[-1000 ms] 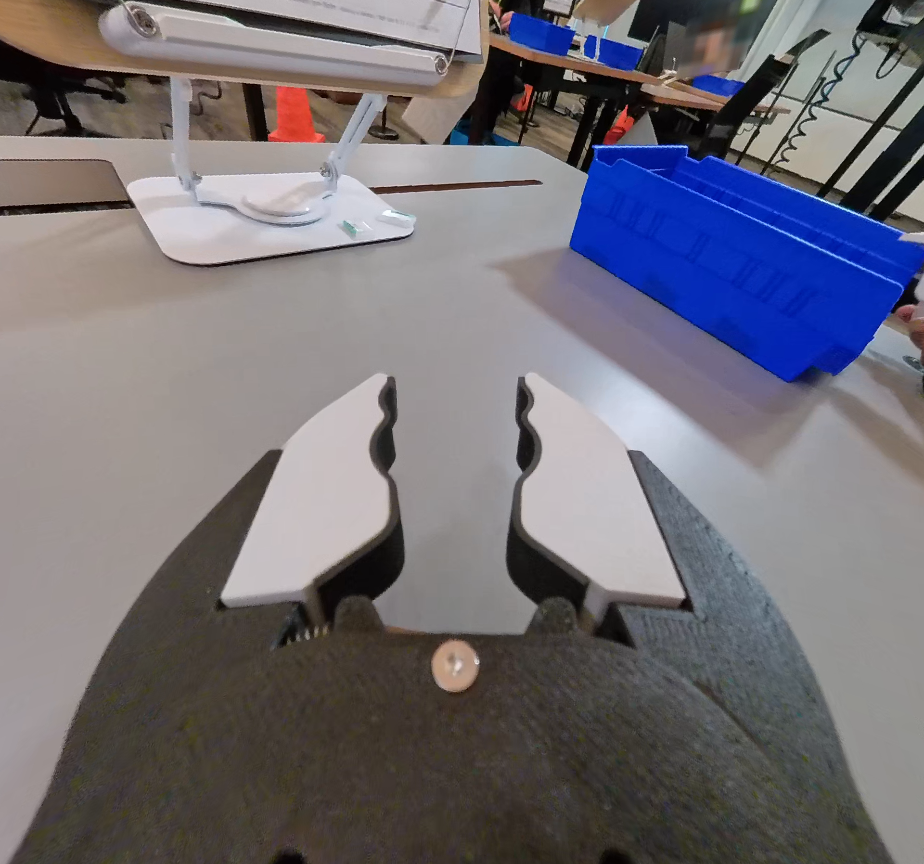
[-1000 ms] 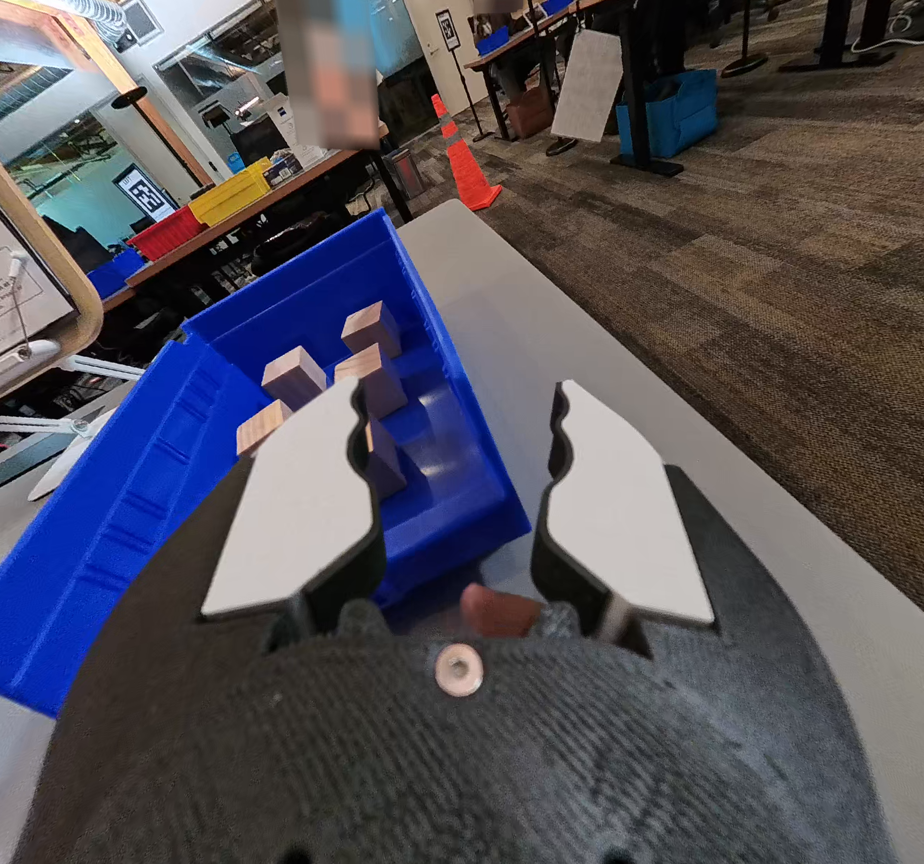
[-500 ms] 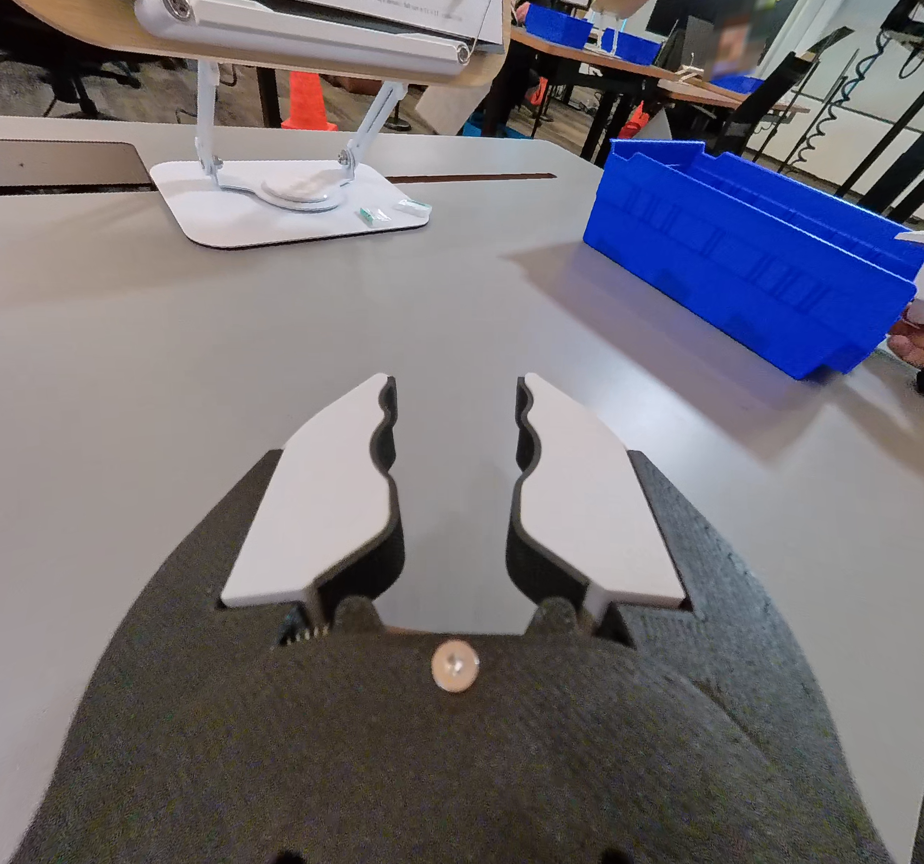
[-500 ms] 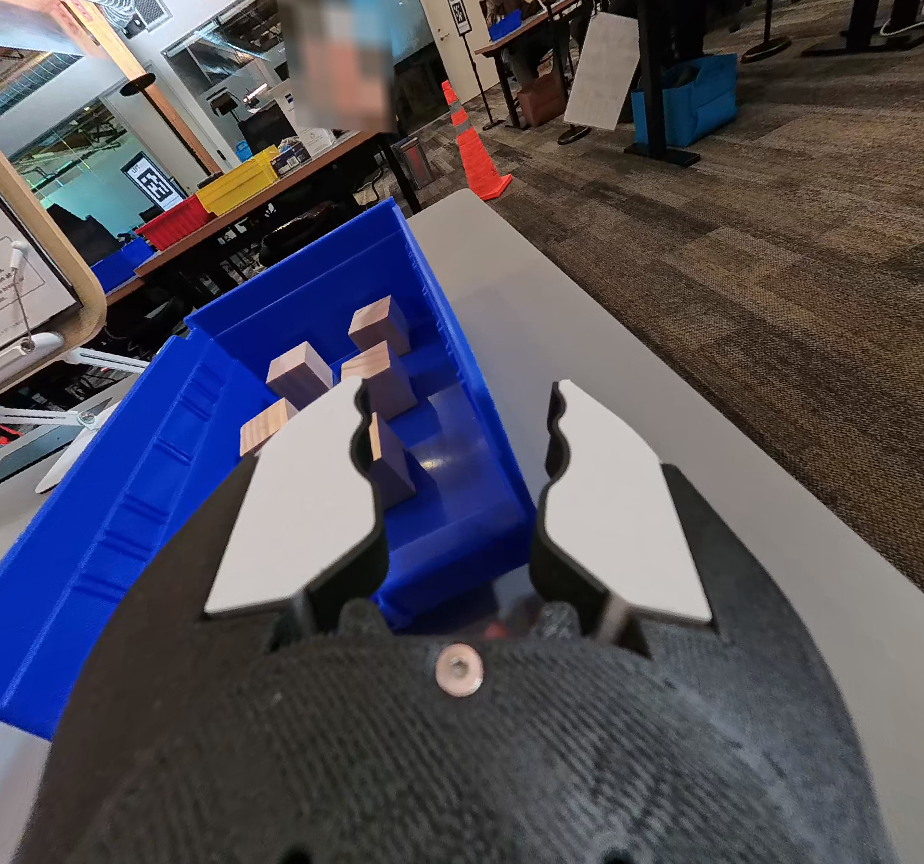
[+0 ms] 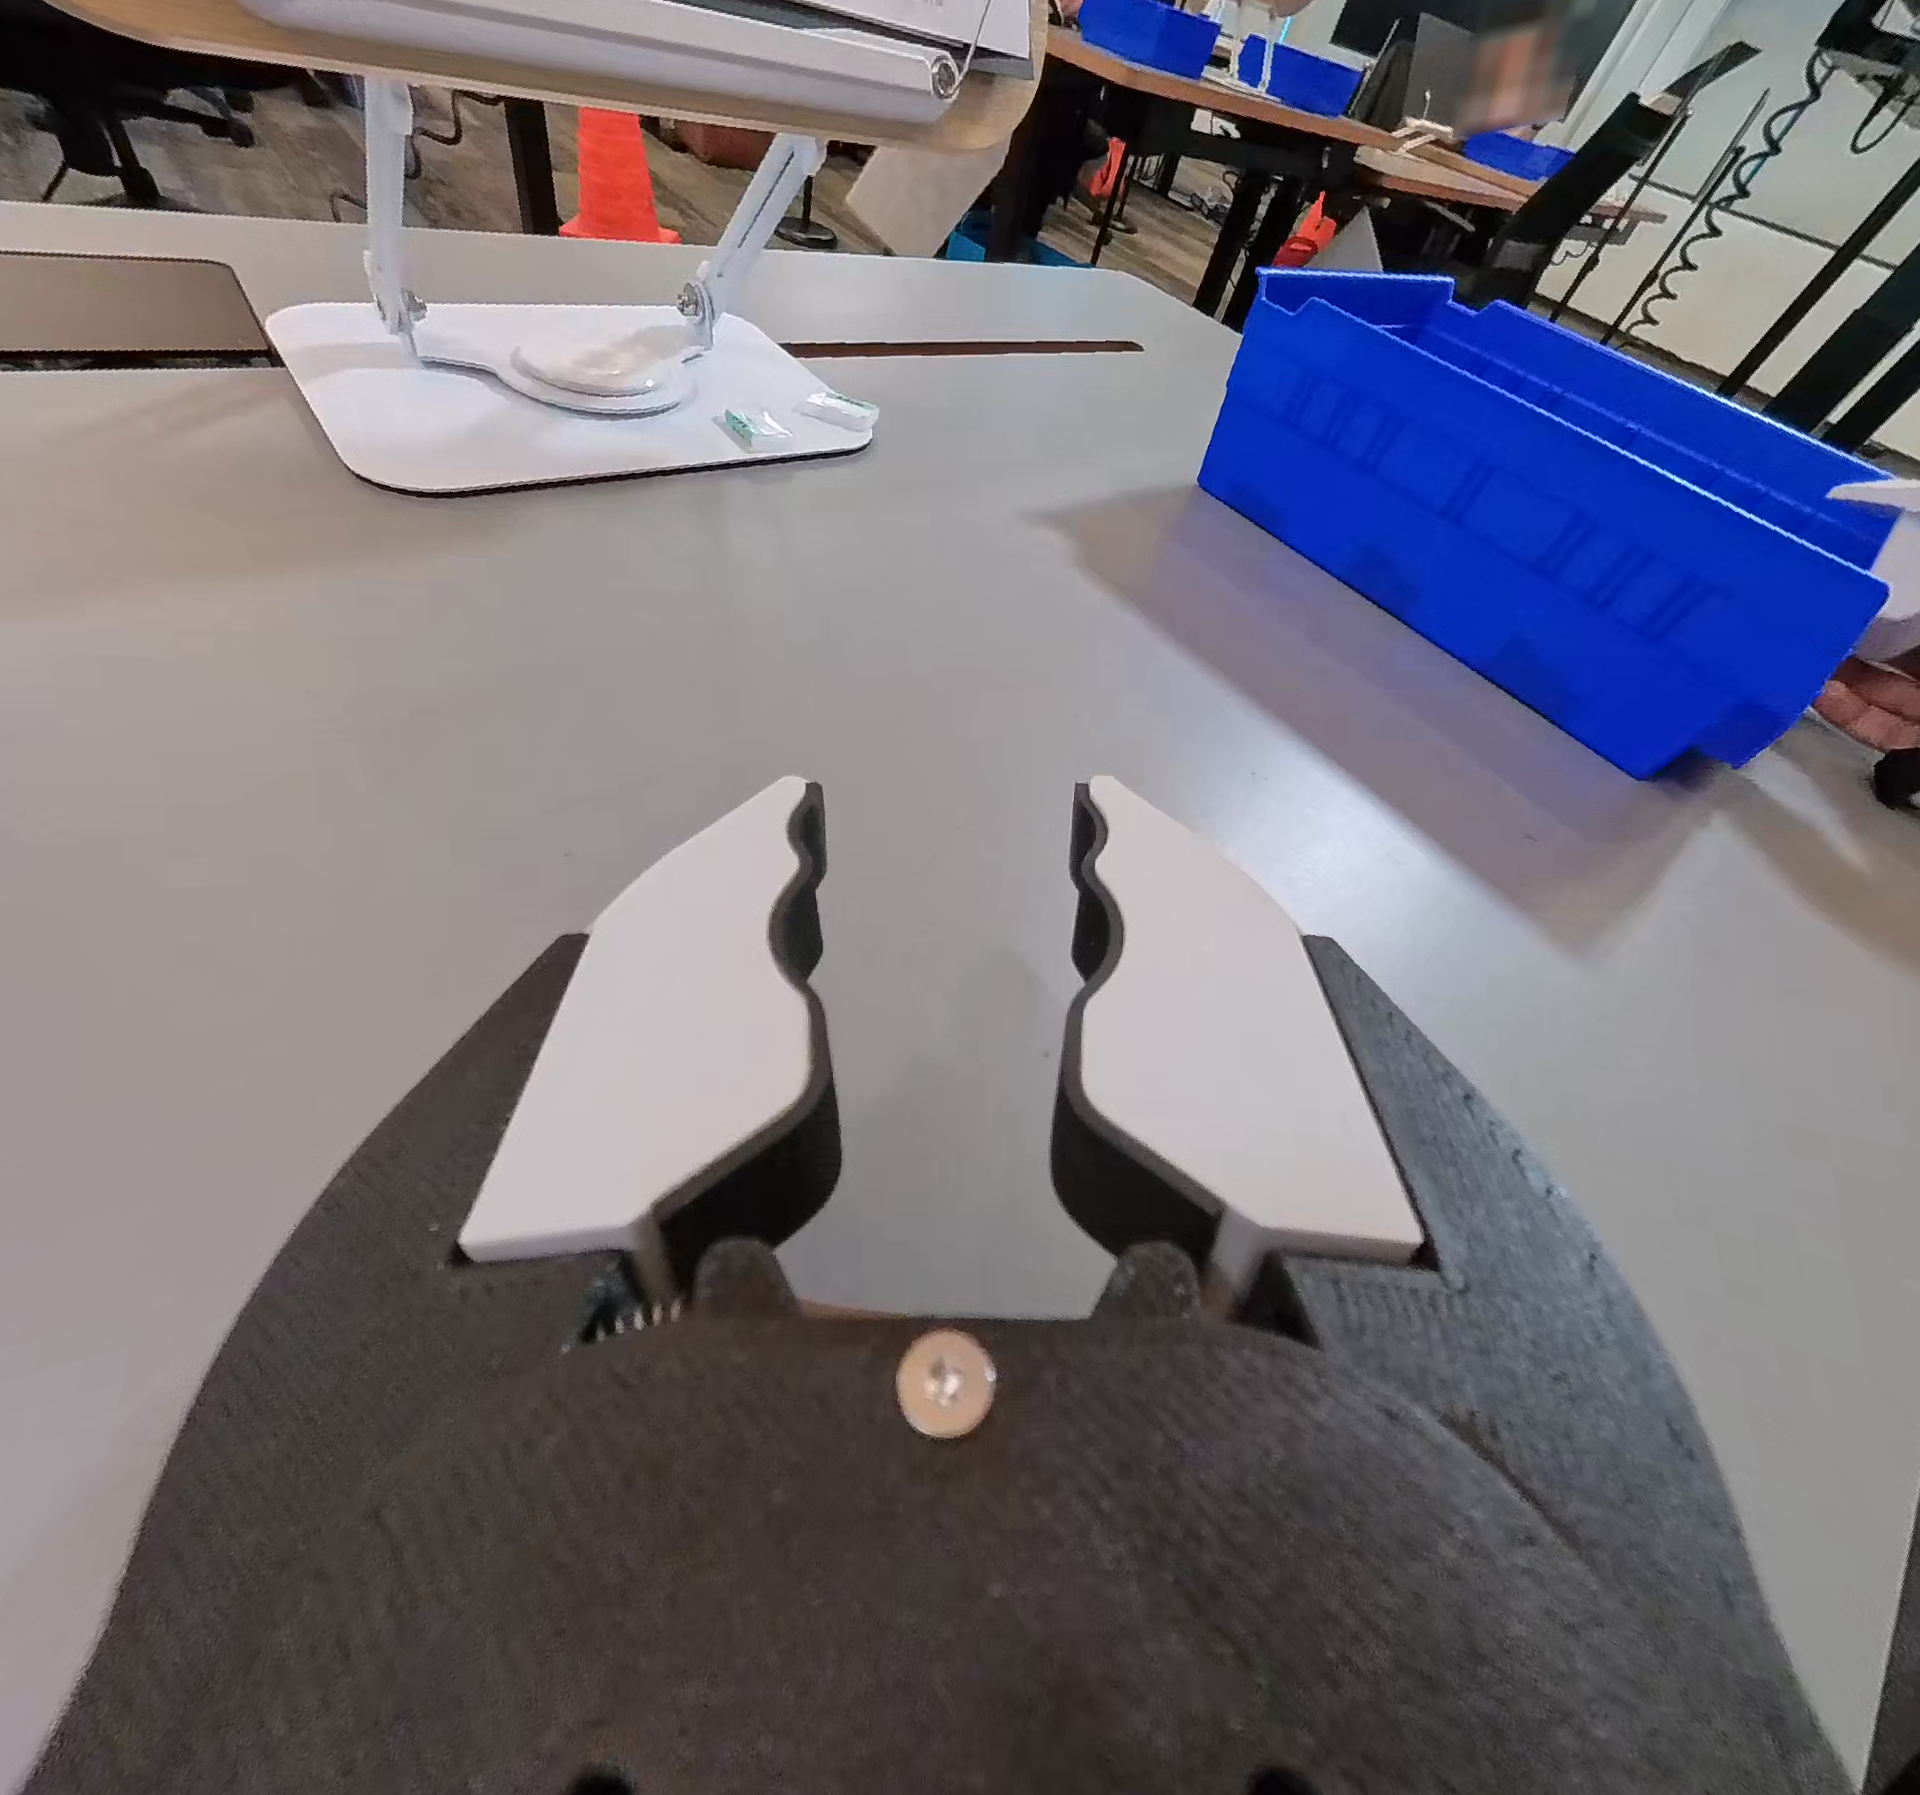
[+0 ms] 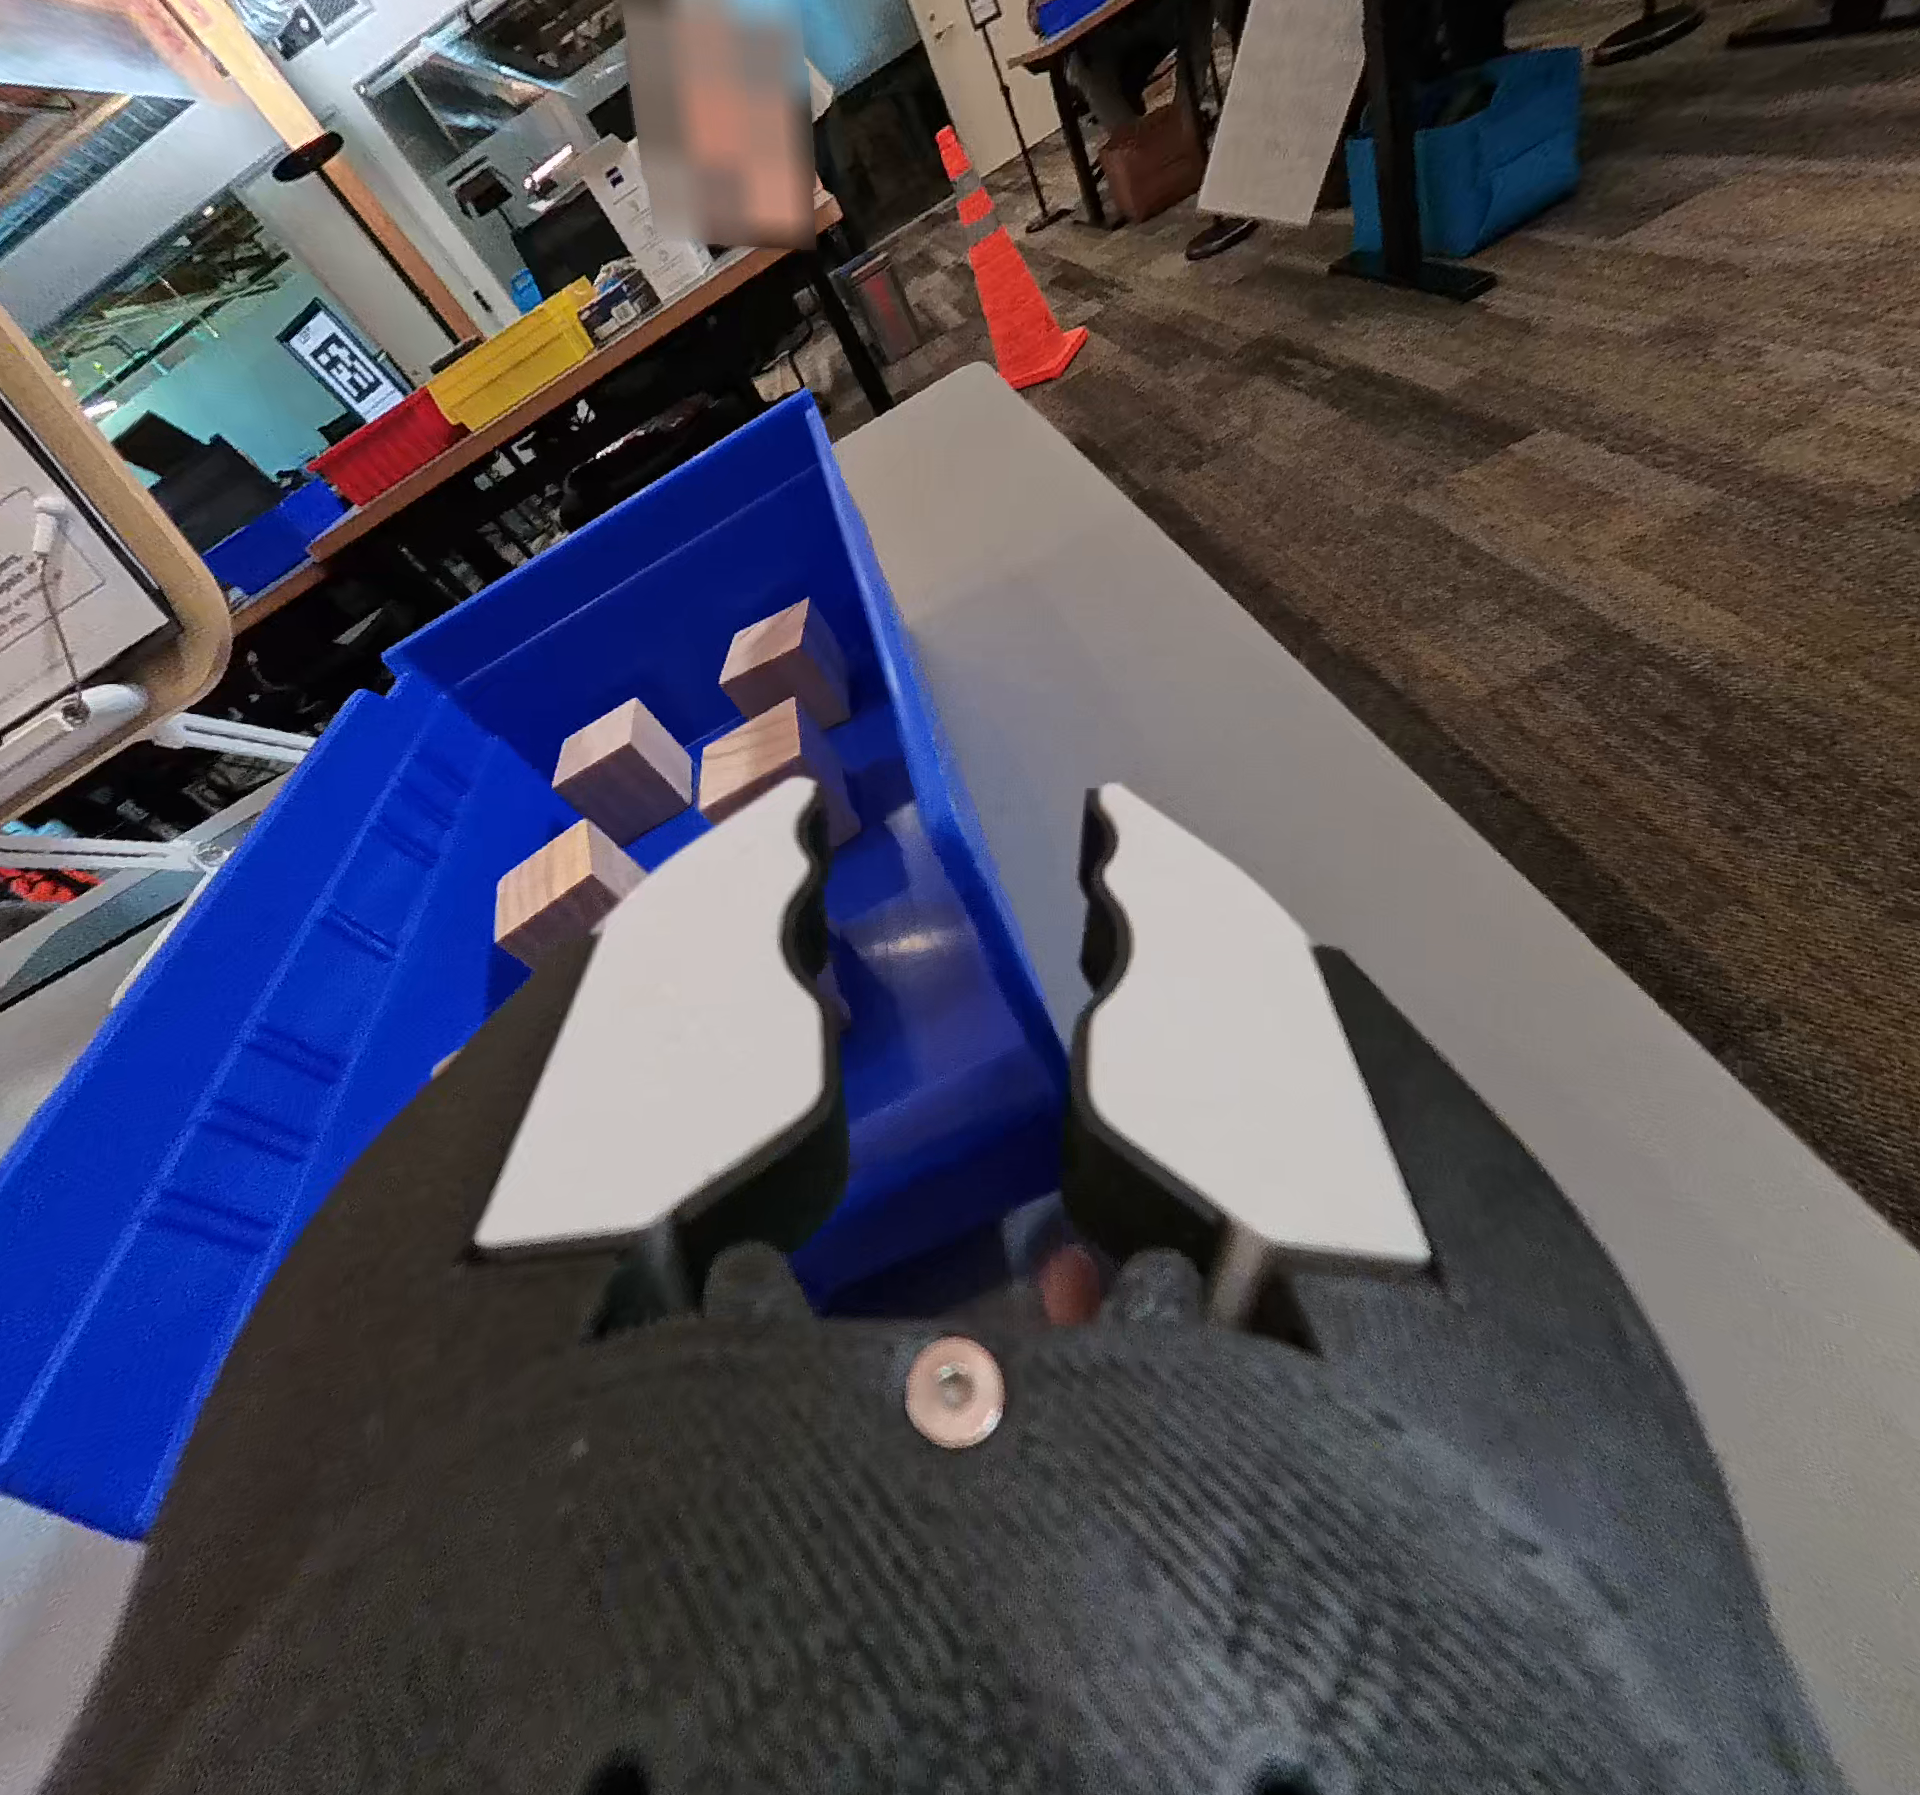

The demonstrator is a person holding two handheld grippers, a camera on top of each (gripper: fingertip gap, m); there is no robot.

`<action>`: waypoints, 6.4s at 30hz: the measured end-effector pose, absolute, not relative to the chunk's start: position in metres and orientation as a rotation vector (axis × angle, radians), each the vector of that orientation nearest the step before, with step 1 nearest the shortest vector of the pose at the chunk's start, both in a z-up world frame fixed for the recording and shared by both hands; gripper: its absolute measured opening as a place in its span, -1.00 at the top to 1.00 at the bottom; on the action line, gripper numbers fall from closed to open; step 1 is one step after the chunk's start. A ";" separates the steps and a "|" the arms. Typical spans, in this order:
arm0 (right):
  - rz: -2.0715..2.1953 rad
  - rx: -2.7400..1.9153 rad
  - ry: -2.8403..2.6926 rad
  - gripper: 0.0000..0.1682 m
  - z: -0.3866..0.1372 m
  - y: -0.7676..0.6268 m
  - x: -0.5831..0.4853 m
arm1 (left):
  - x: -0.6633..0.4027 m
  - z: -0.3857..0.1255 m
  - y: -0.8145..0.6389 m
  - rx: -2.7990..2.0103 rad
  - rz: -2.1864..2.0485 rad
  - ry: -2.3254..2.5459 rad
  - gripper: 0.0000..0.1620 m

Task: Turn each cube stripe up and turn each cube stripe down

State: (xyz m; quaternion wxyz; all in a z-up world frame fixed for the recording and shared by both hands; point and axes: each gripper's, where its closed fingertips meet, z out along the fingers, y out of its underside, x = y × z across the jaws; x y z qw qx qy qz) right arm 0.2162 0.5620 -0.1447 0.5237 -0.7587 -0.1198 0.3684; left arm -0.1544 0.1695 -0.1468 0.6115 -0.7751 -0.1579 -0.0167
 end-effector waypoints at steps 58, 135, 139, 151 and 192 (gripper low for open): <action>1.377 -1.757 -0.740 0.91 -0.095 0.346 -0.030 | -0.280 -0.079 -0.005 -1.439 1.068 -0.755 0.12; 1.445 -1.716 -1.361 0.40 -0.115 -0.065 -0.354 | -0.326 0.046 -0.226 -1.262 1.173 -0.879 0.92; 1.548 -1.556 -1.488 0.25 -0.084 -0.044 -0.303 | -0.316 0.058 -0.201 -1.292 1.160 -0.815 0.93; 1.244 -1.575 -1.276 0.35 -0.101 0.207 -0.061 | -0.197 0.058 0.015 -1.488 0.754 -0.437 0.93; 1.563 -1.685 -0.240 0.45 -0.079 0.400 0.166 | 0.172 -0.125 0.394 -1.736 0.056 0.311 0.89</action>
